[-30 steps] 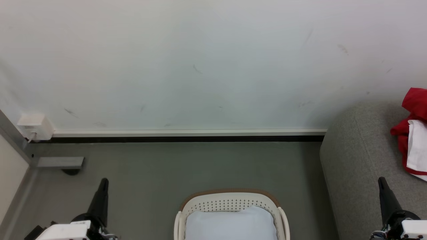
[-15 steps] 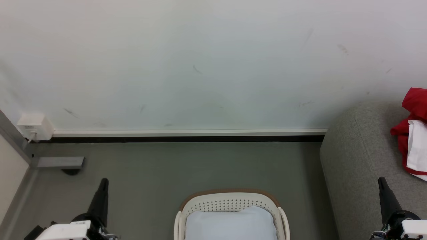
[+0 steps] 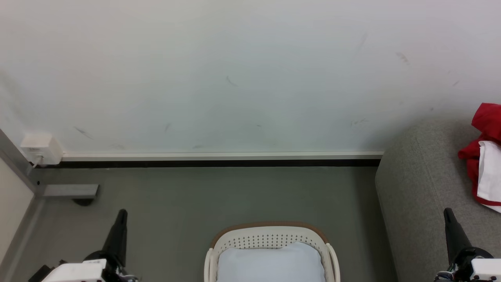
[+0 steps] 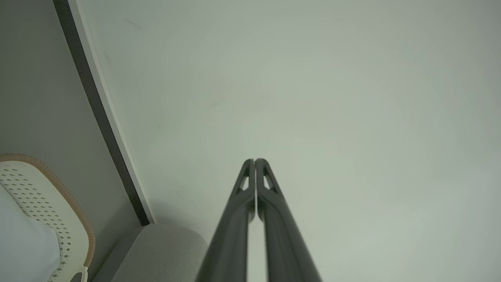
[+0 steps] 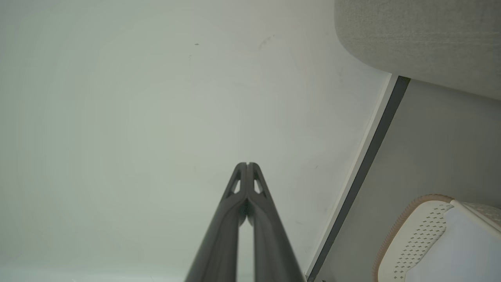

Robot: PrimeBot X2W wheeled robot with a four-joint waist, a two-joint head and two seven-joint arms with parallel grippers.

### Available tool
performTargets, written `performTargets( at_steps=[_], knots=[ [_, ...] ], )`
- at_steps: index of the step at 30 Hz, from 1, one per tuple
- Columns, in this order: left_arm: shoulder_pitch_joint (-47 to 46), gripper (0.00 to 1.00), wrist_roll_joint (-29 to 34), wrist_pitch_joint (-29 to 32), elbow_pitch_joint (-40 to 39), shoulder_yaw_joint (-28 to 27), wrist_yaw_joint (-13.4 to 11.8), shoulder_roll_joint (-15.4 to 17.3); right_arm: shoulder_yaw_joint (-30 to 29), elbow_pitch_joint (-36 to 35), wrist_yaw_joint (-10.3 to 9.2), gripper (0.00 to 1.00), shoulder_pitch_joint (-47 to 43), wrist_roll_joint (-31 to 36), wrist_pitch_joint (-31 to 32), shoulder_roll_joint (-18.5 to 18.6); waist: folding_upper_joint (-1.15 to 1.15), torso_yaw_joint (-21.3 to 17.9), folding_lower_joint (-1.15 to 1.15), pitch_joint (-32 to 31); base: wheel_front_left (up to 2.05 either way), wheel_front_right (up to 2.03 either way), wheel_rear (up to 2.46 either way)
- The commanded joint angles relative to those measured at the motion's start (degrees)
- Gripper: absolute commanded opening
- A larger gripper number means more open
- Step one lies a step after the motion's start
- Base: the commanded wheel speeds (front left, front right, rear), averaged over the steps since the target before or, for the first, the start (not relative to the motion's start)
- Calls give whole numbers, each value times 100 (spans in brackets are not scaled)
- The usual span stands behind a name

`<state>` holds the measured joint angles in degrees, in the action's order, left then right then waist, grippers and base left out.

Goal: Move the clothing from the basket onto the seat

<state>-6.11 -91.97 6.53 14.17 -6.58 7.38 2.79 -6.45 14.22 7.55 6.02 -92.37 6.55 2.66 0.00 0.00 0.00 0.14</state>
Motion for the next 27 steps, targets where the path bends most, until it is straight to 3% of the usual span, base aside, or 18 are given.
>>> performTargets(
  at_steps=[1,27],
  knots=[
    [-49,0,-80,21,-18,-6,23,15,-20,-29,-13,0,68,-7,17,44,0,0,0,0,0,0,0],
    [-49,0,-80,21,-18,-6,23,15,-20,-29,-13,0,68,-6,17,44,0,0,0,0,0,0,0]
  ],
)
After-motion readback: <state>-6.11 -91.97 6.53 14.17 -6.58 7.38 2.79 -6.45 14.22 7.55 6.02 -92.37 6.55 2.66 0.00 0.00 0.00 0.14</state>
